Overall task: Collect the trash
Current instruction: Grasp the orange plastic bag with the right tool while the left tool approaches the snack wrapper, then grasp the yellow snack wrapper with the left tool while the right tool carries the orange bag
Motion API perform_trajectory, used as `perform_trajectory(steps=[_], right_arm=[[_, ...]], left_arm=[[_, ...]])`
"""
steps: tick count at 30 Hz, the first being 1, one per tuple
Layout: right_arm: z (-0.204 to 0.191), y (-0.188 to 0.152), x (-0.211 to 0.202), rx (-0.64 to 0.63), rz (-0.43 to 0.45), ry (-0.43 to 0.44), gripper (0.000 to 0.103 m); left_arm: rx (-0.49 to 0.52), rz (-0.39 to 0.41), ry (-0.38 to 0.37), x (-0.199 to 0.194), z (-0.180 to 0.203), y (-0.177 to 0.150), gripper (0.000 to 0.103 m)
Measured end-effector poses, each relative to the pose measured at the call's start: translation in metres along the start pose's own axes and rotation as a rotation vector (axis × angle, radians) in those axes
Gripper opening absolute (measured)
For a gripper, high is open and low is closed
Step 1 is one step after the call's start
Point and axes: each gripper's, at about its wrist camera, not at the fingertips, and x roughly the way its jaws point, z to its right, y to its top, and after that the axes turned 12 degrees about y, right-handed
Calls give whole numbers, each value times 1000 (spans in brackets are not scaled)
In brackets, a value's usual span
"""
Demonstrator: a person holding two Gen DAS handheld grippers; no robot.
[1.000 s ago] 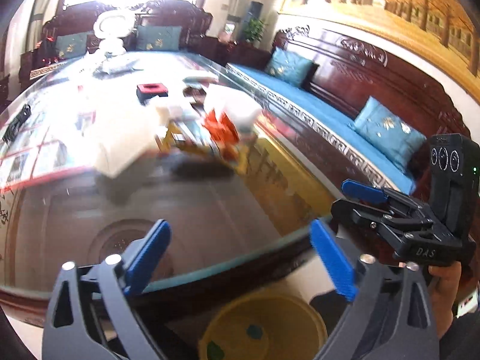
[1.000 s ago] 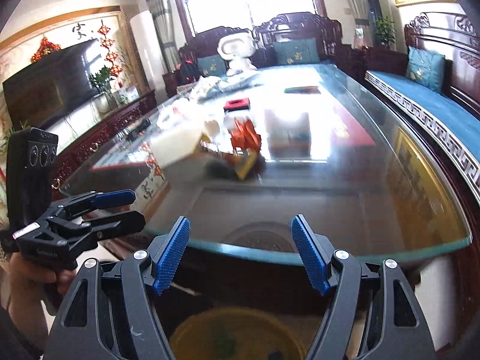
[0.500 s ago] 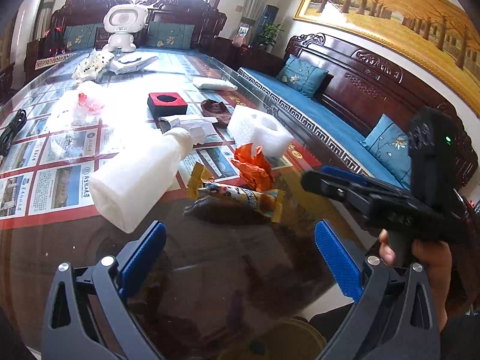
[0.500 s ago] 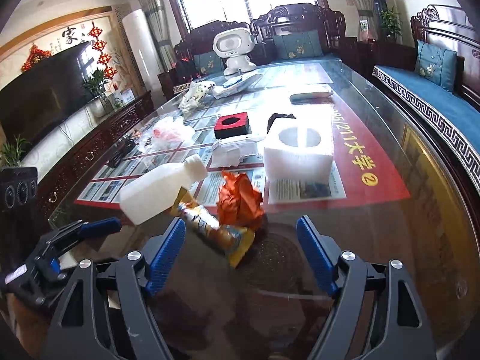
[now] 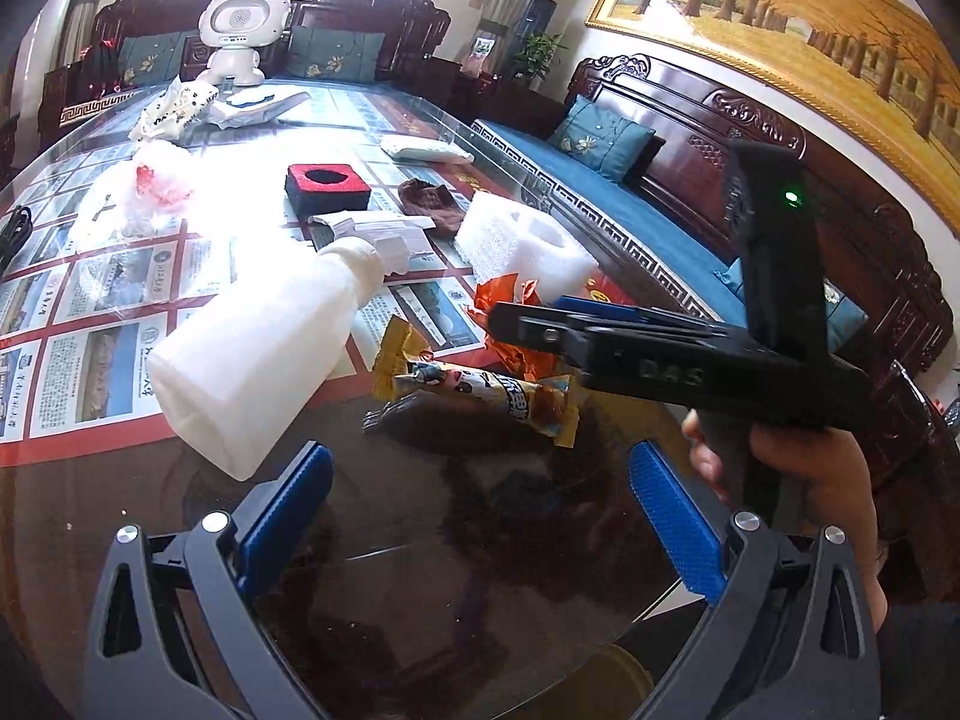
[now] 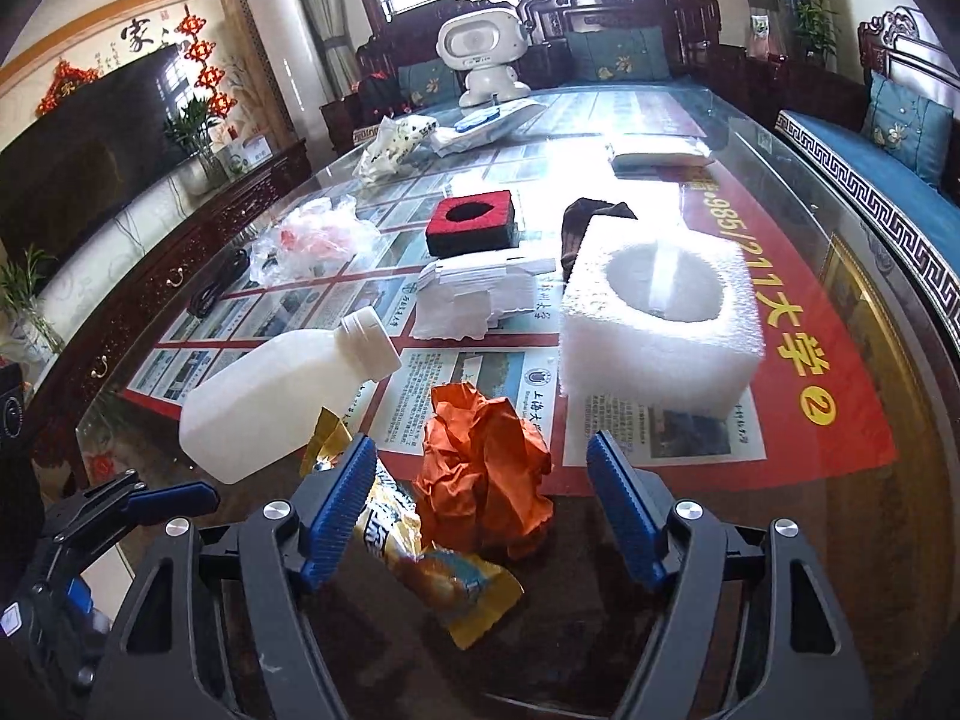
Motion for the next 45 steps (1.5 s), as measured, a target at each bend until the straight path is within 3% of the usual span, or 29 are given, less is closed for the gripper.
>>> perform_trajectory(steps=[2, 4, 7, 16, 21, 28, 34, 37, 41, 45], right_arm=[[0, 1, 7, -7, -21, -8, 61], [1, 0, 12, -23, -43, -25, 40], [1, -3, 7, -37, -17, -14, 31], [20, -6, -40, -19, 92, -4, 30], [37, -9, -67, -14, 137, -1, 30], [56, -17, -89, -1, 176, 21, 31], [71, -24, -96, 23, 195, 53, 31], [76, -28, -97, 35, 201, 63, 31], [79, -31, -97, 48, 206, 76, 32], [79, -33, -97, 50, 206, 85, 32]], left_arm=[[-2, -3, -3, 2, 1, 0, 99], [-4, -7, -5, 3, 3, 0, 99], [-3, -13, -5, 4, 6, 0, 99], [-42, -30, 22, 18, 30, 6, 99], [-122, -32, 53, 33, 42, 16, 99], [-222, -45, 173, 53, 38, 27, 99], [-200, -66, 260, 66, 42, 31, 97], [-156, -79, 290, 72, 48, 31, 86], [-115, -92, 289, 75, 52, 32, 51], [-124, -95, 252, 77, 51, 33, 31]])
